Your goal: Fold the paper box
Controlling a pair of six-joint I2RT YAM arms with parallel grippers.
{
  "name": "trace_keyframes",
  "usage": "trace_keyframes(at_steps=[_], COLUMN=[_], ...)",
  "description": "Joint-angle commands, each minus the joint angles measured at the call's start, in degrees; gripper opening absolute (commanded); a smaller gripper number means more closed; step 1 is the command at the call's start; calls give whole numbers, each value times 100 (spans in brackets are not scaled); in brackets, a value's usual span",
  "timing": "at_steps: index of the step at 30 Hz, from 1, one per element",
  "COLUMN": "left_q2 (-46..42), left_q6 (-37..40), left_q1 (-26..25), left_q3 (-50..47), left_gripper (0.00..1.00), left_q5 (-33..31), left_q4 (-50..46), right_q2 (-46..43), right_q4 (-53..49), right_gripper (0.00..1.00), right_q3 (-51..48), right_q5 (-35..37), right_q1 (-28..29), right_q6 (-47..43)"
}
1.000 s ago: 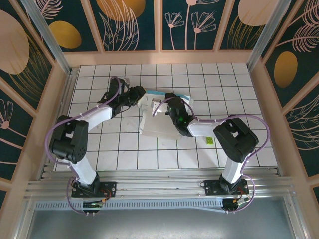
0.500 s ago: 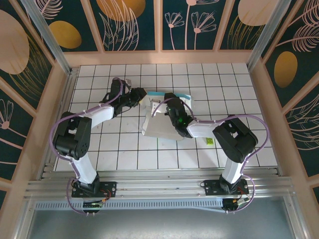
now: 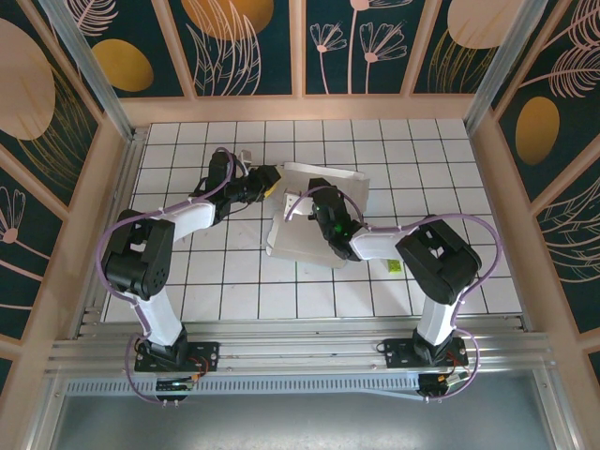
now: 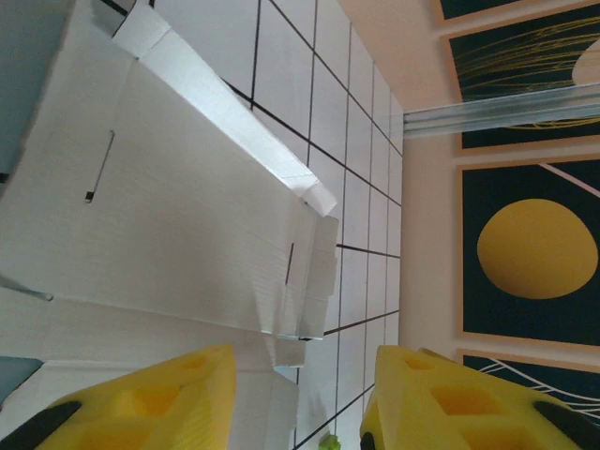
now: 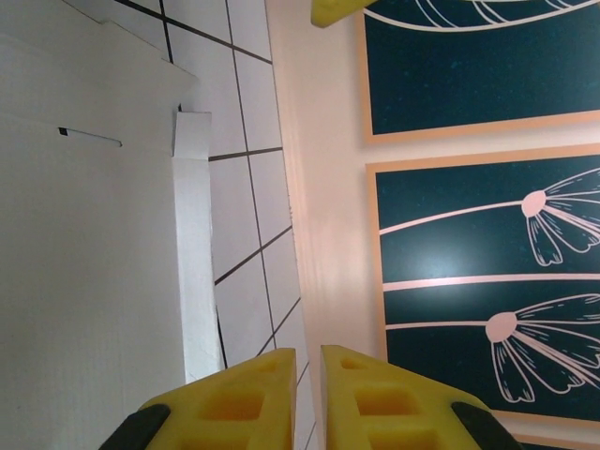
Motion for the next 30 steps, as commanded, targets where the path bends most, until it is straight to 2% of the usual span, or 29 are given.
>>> trace_keyframes(at_steps=[1,2,3,4,5,6,7,12,16,19,23,30], left_q2=[-248,-309,-354,-387,-404,-406,-415,-538,-808,-995,-1142,-1267], left_q6=[311,495,751,1025,1262,1508,1707,2231,2439,2532,2602,2642], left_q1=[-40,-39,-38,-37,-37,-38,-40,-44,-44,-44,-43,-44], left_q3=[24,54,106,182,245,316,378,401,275,127,11,-75], left_gripper=[43,45,47,48,49,50,51,60,68,71,71,72], left_q5=[-211,-375,-619,-902,-1088,-1205,-1250,-835,-417,-291,-268,-362], left_q4=[-316,-493,-760,-1086,-1301,-1494,-1644,-1786,-1737,-1745,-1873,-2034], right_q2=[12,-87,-243,-335,-271,-90,192,1381,2758,3708,4079,4507], right_q4=[275,-91,-1183,-2843,-4507,-5622,-6015,-7335,-8711,-9346,-9124,-8740], right_gripper=[16,17,19,24,36,46,49,57,77,78,77,72], right_q3=[-13,109,476,1142,1823,2484,2861,4627,6908,8477,8681,8570], right_q5=[-10,-58,-325,-1122,-2233,-3334,-3667,-4559,-5408,-5579,-5893,-5912], right_q1=[-31,-94,-204,-403,-674,-957,-1132,-1880,-2410,-2624,-2714,-2709], right_q6=[403,750,1426,2280,2822,3215,3737,4405,4813,5035,4989,4939])
